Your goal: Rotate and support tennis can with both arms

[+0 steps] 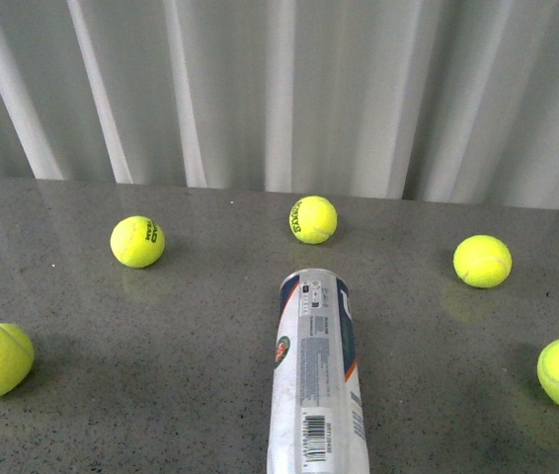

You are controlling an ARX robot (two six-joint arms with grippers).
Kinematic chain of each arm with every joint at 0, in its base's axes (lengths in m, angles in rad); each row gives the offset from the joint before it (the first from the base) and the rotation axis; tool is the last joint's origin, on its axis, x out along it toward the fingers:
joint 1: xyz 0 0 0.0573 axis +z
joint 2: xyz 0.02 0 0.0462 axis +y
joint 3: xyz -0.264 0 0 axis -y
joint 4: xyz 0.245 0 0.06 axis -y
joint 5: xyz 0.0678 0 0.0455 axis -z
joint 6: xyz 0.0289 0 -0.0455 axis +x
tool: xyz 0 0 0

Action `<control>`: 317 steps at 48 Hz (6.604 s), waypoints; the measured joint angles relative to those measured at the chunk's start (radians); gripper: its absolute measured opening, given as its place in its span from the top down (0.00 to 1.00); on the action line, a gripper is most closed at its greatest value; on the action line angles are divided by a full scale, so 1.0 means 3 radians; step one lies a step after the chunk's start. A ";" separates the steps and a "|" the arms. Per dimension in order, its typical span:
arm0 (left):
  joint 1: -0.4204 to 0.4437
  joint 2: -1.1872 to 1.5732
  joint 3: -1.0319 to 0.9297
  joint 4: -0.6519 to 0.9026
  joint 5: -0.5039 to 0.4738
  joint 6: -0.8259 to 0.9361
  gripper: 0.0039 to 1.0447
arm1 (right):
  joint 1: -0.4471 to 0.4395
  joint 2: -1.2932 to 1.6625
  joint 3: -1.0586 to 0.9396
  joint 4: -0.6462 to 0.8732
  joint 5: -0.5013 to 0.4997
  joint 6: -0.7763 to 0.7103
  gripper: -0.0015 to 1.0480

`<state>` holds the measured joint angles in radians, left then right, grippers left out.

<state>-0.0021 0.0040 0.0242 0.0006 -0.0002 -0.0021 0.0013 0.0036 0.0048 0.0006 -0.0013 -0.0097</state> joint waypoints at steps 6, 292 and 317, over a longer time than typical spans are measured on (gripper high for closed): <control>0.0000 0.0000 0.0000 0.0000 0.0000 0.0000 0.06 | 0.0000 0.0000 0.0000 0.0000 0.0000 0.0000 0.07; 0.0000 -0.0003 0.0000 0.0000 0.0000 0.0000 0.06 | 0.1287 0.6898 0.3323 -0.0046 -0.0853 -0.4725 0.47; 0.0000 -0.0003 0.0000 0.0000 0.0000 0.0000 0.06 | 0.1253 0.6629 0.3226 -0.0023 -0.1326 -0.4129 0.07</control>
<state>-0.0021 0.0032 0.0242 0.0006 -0.0002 -0.0021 0.3771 1.9923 0.9726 -0.0063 -0.3992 -1.2484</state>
